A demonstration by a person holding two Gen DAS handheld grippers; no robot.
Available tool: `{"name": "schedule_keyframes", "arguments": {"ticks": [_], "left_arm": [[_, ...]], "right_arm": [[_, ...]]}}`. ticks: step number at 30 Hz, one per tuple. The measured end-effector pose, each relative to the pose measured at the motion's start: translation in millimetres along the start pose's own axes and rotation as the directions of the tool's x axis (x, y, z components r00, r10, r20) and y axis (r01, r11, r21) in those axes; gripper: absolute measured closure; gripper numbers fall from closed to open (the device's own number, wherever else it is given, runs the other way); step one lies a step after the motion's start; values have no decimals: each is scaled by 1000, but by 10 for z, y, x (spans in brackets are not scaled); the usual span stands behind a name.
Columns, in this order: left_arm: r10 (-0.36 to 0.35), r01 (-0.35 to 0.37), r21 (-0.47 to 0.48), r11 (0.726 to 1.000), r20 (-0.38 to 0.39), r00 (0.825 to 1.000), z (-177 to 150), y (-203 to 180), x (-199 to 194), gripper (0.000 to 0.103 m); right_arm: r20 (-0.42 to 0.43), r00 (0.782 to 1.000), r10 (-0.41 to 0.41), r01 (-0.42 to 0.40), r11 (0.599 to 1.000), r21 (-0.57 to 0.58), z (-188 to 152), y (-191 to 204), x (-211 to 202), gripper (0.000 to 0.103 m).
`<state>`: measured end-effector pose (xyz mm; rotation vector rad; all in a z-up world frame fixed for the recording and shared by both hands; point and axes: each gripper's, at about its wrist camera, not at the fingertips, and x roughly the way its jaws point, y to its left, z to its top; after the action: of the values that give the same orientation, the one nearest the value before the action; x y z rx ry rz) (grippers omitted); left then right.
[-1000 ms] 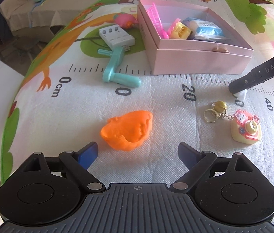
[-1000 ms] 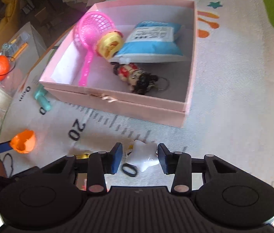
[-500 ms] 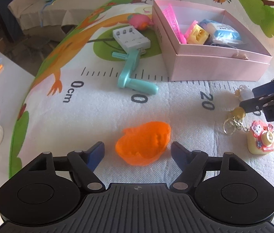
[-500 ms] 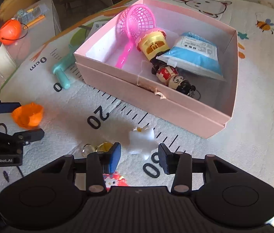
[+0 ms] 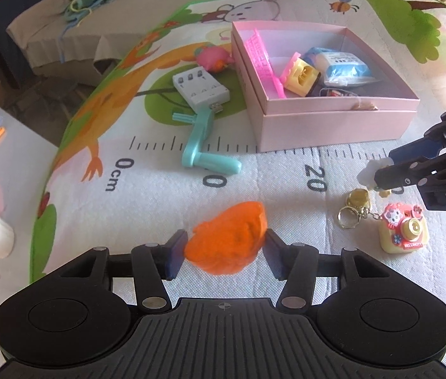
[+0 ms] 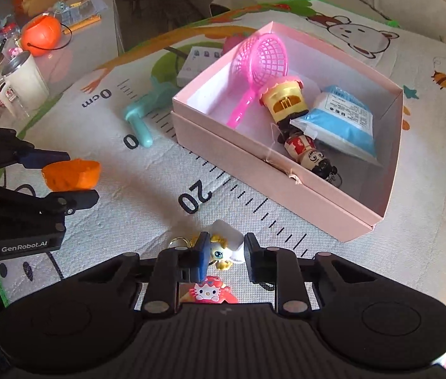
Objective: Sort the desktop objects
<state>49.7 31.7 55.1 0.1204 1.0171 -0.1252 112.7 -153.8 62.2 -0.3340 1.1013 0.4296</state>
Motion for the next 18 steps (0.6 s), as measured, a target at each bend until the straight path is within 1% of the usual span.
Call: {"name": "schedule_keyframes", "arguments": {"ticks": [5, 10, 14, 18], "left_arm": [[-1, 2, -28, 1000, 26, 1000, 146, 5, -130, 46], [9, -5, -56, 998, 66, 998, 378, -38, -163, 46], [5, -1, -46, 999, 91, 996, 649, -182, -117, 46], [-2, 4, -27, 1000, 101, 995, 970, -350, 9, 46]], "right_arm": [[50, 999, 8, -8, 1000, -15, 107, 29, -261, 81], [97, 995, -8, 9, 1000, -13, 267, -47, -454, 81], [143, 988, -51, 49, 999, 18, 442, -224, -566, 81], [158, 983, -97, 89, 994, 62, 639, -447, -560, 81]]}}
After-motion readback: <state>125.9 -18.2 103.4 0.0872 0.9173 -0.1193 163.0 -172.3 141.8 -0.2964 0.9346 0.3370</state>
